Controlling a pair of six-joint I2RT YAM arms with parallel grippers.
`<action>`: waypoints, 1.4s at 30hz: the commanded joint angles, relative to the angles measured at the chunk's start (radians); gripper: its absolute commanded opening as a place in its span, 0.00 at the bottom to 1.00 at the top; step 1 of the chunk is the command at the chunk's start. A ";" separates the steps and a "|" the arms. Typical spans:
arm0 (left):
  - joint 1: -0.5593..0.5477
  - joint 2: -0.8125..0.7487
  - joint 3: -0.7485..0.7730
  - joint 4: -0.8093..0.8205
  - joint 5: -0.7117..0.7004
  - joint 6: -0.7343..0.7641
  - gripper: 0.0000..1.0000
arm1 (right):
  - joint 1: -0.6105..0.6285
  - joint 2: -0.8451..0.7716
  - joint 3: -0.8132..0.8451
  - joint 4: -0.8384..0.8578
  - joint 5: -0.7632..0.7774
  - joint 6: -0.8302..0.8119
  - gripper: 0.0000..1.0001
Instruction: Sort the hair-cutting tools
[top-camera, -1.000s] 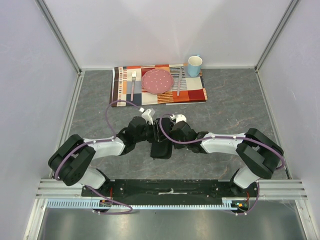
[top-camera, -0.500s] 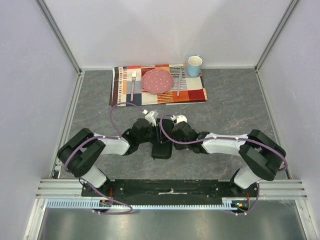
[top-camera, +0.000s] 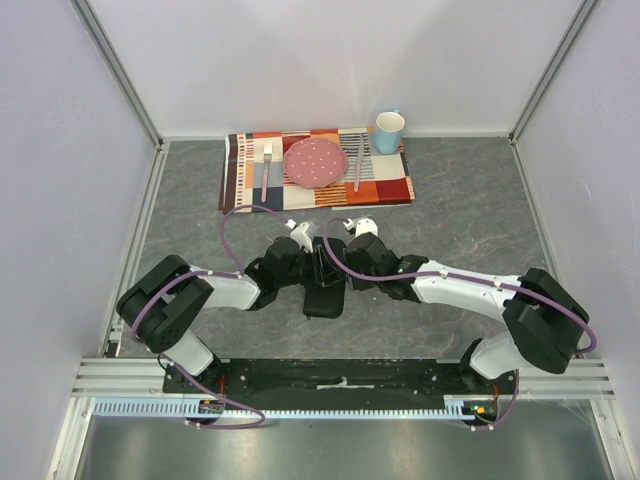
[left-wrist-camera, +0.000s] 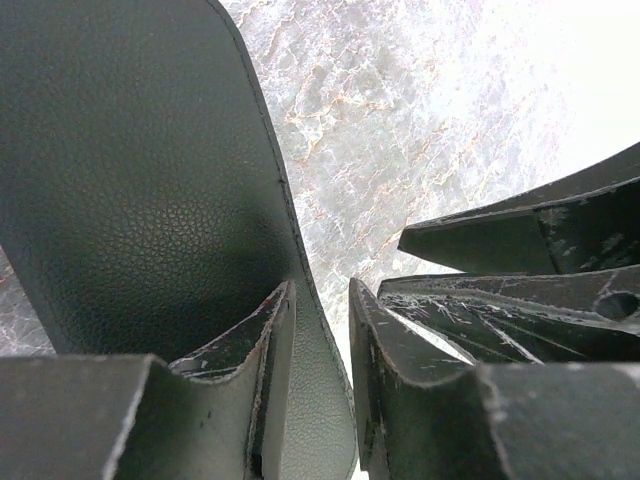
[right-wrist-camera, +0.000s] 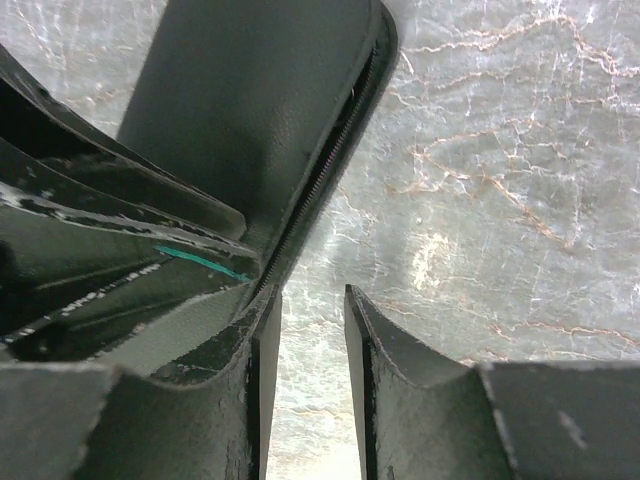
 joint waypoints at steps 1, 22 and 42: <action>-0.011 0.016 -0.015 0.023 -0.016 -0.021 0.34 | -0.001 0.025 0.051 0.042 0.023 0.020 0.40; -0.011 0.021 -0.026 0.038 -0.011 -0.018 0.02 | -0.004 0.177 0.129 0.131 0.029 -0.003 0.40; -0.008 -0.255 0.052 -0.343 -0.105 0.089 0.41 | -0.004 0.266 0.128 0.051 0.078 -0.025 0.40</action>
